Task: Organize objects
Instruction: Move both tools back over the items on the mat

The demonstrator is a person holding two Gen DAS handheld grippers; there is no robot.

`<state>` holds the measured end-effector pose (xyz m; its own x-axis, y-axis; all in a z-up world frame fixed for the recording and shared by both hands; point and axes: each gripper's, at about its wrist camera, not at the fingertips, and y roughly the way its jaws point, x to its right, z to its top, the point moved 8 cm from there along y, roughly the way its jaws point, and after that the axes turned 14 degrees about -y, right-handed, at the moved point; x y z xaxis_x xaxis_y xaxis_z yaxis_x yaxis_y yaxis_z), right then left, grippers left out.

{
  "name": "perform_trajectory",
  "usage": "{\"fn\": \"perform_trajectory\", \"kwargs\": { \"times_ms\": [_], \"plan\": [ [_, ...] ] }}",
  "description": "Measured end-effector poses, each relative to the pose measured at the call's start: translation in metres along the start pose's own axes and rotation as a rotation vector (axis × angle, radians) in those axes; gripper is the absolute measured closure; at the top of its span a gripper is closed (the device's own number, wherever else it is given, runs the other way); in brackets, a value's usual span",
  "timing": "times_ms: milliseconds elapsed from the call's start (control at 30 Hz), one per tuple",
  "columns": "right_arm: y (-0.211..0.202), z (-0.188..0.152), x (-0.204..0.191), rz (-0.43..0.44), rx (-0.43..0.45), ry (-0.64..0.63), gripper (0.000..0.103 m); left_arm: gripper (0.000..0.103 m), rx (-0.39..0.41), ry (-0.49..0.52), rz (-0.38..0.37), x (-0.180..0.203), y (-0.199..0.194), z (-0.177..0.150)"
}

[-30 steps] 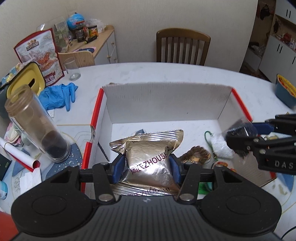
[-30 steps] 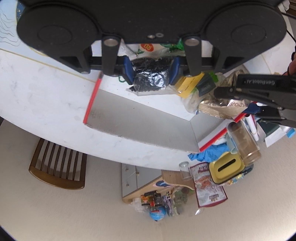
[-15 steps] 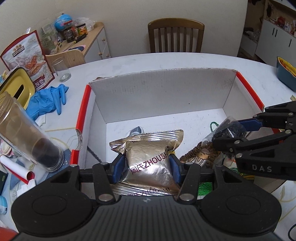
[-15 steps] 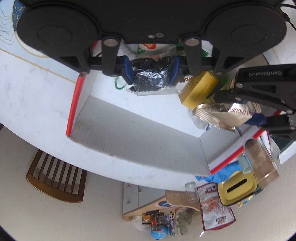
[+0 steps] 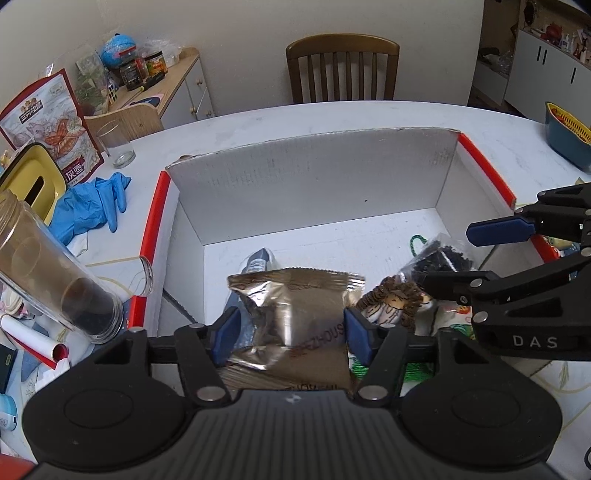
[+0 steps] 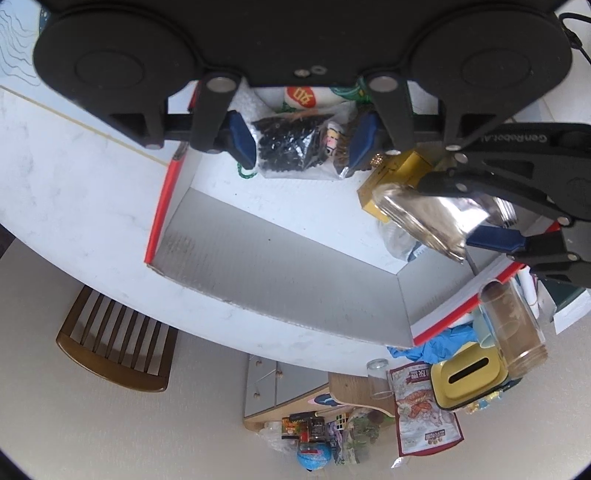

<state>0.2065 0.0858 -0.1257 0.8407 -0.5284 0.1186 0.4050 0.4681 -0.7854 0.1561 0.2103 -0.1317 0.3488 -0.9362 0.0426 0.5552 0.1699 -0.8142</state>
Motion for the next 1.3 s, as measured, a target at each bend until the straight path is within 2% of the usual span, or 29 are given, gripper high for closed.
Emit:
{"fn": "perform_trajectory", "kwargs": {
  "times_ms": [300,367,800,900,1000,1133,1300],
  "plan": [
    [-0.039,-0.005,0.012,0.005,0.069,0.036,0.044,0.039,0.041,-0.013,-0.013,0.010,-0.023,0.003],
    [-0.049,-0.007,0.014,0.008,0.087,0.046,0.043,0.035,0.054,-0.017,-0.019,0.014,-0.030,0.004],
    [-0.107,-0.036,0.041,0.011,0.174,0.116,0.038,0.032,0.123,-0.018,-0.072,0.060,-0.075,0.006],
    [-0.120,-0.049,0.054,0.006,0.183,0.131,0.033,0.025,0.135,-0.014,-0.084,0.074,-0.082,0.005],
    [-0.132,-0.065,0.068,-0.014,0.190,0.136,0.026,0.023,0.138,-0.008,-0.105,0.090,-0.086,0.004],
    [-0.145,-0.090,0.091,-0.021,0.189,0.152,0.024,0.020,0.141,-0.005,-0.134,0.114,-0.088,0.000],
    [-0.158,-0.125,0.119,-0.041,0.191,0.167,0.009,0.016,0.132,0.001,-0.177,0.148,-0.086,-0.008]
  ]
}}
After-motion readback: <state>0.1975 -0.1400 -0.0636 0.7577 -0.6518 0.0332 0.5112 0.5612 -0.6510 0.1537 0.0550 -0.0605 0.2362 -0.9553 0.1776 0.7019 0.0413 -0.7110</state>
